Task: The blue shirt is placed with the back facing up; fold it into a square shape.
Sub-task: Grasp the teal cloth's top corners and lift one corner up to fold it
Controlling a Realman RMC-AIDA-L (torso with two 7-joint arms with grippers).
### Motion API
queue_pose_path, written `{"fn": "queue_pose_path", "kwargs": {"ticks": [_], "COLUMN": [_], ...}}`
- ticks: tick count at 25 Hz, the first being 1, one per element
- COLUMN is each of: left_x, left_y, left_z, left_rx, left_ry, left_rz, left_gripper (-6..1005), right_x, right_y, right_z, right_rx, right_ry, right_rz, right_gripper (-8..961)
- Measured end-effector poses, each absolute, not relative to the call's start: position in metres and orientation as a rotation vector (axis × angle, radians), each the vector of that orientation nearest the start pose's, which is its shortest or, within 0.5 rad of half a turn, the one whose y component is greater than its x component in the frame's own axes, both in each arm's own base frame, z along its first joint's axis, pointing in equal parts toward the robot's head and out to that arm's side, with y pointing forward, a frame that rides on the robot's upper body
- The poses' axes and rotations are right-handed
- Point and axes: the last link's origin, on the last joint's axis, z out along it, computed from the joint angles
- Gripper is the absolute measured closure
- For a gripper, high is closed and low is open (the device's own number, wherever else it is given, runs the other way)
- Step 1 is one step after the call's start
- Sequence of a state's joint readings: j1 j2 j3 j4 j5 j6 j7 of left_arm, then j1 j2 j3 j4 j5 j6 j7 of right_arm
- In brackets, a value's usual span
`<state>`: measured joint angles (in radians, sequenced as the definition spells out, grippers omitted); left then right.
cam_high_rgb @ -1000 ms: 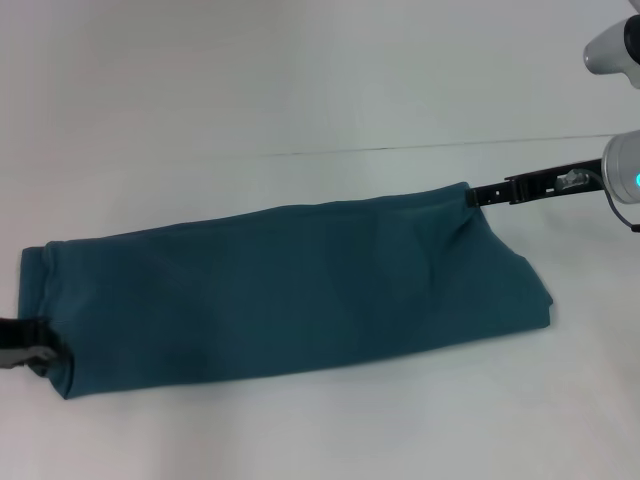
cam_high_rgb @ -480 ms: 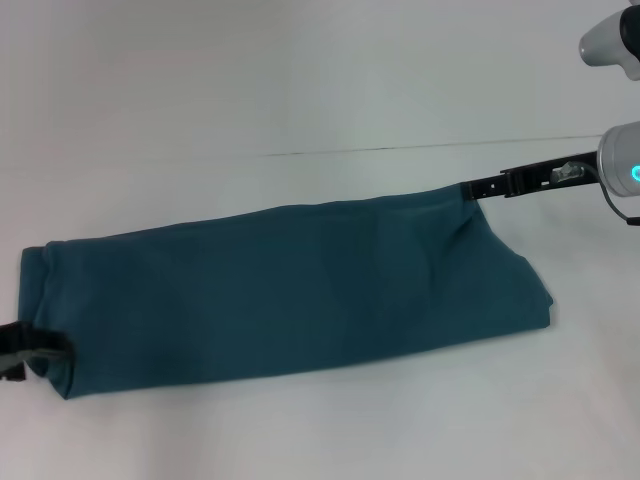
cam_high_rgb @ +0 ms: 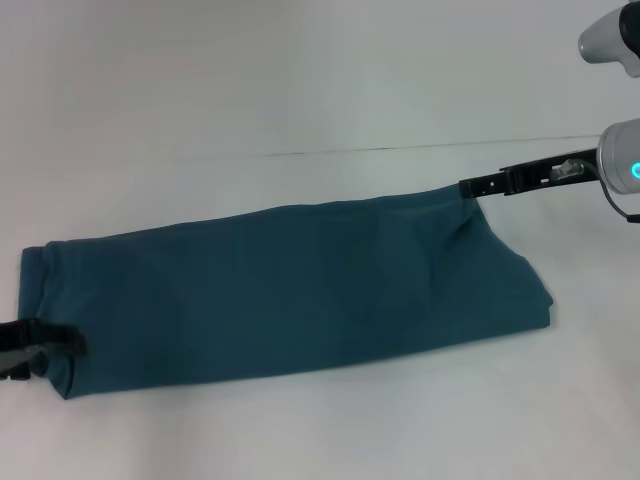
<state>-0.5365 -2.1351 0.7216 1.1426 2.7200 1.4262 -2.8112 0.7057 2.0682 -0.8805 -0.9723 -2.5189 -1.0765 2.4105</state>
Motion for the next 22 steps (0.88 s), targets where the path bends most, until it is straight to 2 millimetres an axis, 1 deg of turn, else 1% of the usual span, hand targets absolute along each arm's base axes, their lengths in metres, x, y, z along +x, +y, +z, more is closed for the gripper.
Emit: {"fn": "queue_pose_path", "kwargs": {"ticks": [4,9,14,18,22], "left_x": [-0.304,-0.306,-0.309,-0.31,-0.308], "left_y": [0.35,0.349,0.347,0.35,0.354], "left_z": [0.056,0.056,0.05,0.045,0.045], "left_rx": [-1.796,-1.792,-1.797,-1.802,-1.807], "left_ry": [-1.858,-1.864,-1.893,-1.912,-1.898], "left_rz": [-0.032,-0.027,-0.008,0.005,0.001], "left_gripper": [162,161,183,201,219], "right_x": [0.235,0.234,0.234,0.233,0.233], "right_y": [0.436,0.437,0.437,0.437,0.437], "right_z": [0.049,0.049,0.048,0.048,0.047], "right_rx": [-2.159,-2.16,-2.162,-2.165,-2.166], "right_ry": [1.145,1.143,1.143,1.14,1.139], "right_rz": [0.124,0.125,0.127,0.128,0.127], "right_gripper": [34,34,35,35,36]}}
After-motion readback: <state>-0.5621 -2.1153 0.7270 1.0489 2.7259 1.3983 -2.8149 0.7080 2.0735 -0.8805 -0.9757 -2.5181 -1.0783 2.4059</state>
